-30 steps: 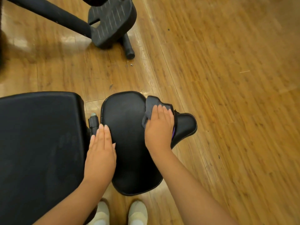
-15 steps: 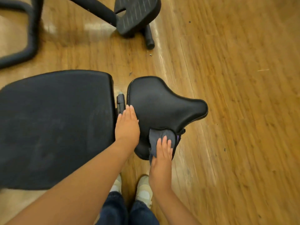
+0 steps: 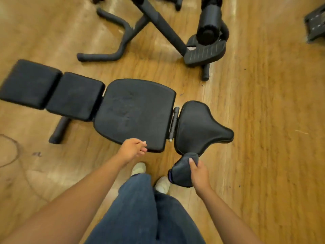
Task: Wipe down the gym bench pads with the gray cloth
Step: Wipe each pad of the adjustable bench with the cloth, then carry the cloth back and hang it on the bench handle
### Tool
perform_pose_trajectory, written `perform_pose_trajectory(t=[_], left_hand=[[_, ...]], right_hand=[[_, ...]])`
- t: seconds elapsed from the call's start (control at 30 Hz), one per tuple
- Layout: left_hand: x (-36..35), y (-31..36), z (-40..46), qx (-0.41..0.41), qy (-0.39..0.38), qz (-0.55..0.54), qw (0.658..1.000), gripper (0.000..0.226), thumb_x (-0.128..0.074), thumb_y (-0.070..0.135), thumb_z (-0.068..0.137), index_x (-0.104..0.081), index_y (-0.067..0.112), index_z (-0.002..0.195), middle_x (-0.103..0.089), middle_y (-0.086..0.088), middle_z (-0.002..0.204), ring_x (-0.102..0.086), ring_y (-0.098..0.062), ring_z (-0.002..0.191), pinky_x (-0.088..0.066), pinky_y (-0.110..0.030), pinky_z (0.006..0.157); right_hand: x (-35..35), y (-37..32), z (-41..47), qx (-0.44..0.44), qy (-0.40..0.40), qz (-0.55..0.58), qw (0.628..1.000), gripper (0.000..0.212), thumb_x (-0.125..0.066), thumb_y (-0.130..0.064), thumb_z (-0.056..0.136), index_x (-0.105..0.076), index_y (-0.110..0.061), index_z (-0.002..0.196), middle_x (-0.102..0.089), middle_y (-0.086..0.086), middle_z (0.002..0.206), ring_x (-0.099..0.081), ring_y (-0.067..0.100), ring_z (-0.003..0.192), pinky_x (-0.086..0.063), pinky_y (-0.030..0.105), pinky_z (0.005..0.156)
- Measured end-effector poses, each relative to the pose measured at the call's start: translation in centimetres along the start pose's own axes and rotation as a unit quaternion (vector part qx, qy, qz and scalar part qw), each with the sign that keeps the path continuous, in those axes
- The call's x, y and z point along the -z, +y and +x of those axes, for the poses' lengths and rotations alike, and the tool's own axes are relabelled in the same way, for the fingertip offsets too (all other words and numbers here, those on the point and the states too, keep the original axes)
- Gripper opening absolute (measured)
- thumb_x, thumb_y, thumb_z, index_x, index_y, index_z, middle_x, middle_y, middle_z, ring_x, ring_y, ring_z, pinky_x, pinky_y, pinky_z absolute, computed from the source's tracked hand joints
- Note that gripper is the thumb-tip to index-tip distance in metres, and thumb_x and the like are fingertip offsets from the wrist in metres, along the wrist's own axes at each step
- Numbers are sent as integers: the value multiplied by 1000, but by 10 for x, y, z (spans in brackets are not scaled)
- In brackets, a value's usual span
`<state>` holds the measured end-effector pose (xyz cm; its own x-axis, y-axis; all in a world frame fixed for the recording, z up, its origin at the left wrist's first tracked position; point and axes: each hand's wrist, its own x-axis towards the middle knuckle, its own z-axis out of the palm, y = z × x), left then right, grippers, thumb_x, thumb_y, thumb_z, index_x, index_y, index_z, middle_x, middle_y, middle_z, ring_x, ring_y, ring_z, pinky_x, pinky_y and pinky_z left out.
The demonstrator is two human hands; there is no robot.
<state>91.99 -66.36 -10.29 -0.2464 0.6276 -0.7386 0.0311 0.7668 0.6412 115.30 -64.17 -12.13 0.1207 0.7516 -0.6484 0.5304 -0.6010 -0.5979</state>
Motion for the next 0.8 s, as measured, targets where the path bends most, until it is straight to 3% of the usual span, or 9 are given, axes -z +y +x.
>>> perform_pose_trajectory(t=[0.1, 0.23, 0.33, 0.43, 0.53, 0.6, 0.67, 0.8], left_hand=[[49, -9, -49, 27, 50, -73, 996, 19, -48, 18, 96, -60, 5, 88, -61, -6, 74, -54, 3, 41, -41, -12, 44], [105, -35, -101, 77, 112, -150, 979, 19, -51, 20, 94, -61, 5, 88, -62, -5, 70, -55, -6, 45, -39, -18, 47], [137, -61, -133, 104, 147, -196, 964, 22, -49, 20, 95, -60, 7, 82, -63, -5, 65, -56, -7, 43, -39, -20, 48], [167, -86, -159, 121, 164, -225, 953, 22, -49, 20, 95, -60, 6, 81, -63, -7, 67, -55, -10, 47, -40, -20, 48], [204, -110, -176, 142, 168, -252, 942, 23, -51, 22, 94, -62, 5, 83, -64, -9, 71, -56, -17, 56, -43, -24, 53], [234, -127, -187, 153, 176, -259, 937, 23, -50, 22, 94, -61, 5, 83, -64, -9, 74, -56, -19, 60, -44, -25, 55], [266, -142, -199, 154, 194, -260, 933, 22, -49, 21, 95, -60, 6, 83, -63, -10, 75, -56, -19, 61, -44, -25, 55], [337, -171, -222, 153, 233, -260, 925, 20, -48, 19, 94, -59, 5, 86, -61, -9, 75, -54, -18, 60, -42, -25, 55]], right_hand=[[8, -20, -29, 4, 8, -10, 1000, 26, -44, -29, 96, -56, -8, 106, -60, 10, 103, -55, 28, 99, -43, 38, 84], [7, -44, -59, -34, -31, -50, 998, 14, -44, -15, 94, -54, -7, 100, -57, 15, 99, -51, 31, 90, -40, 37, 79], [-3, -53, -79, -7, -62, -79, 995, 16, -51, -6, 89, -56, 5, 98, -62, 20, 91, -56, 35, 81, -45, 38, 75], [-22, -68, -103, 24, -76, -109, 991, 13, -58, -5, 86, -59, 1, 98, -62, 13, 82, -57, 30, 77, -48, 38, 71], [-55, -89, -126, 51, -76, -149, 985, 5, -63, -3, 83, -58, -2, 81, -59, 15, 75, -58, 30, 80, -41, 32, 60], [-86, -98, -135, 73, -67, -203, 974, 9, -67, -2, 78, -61, 1, 71, -59, 18, 68, -62, 33, 83, -34, 33, 63], [-116, -104, -150, 92, -54, -235, 966, 10, -67, -6, 78, -65, 1, 71, -63, 21, 70, -63, 35, 84, -36, 33, 67], [-170, -130, -185, 155, -23, -228, 961, 17, -63, -18, 85, -59, -12, 70, -58, 11, 75, -54, 26, 81, -38, 34, 77]])
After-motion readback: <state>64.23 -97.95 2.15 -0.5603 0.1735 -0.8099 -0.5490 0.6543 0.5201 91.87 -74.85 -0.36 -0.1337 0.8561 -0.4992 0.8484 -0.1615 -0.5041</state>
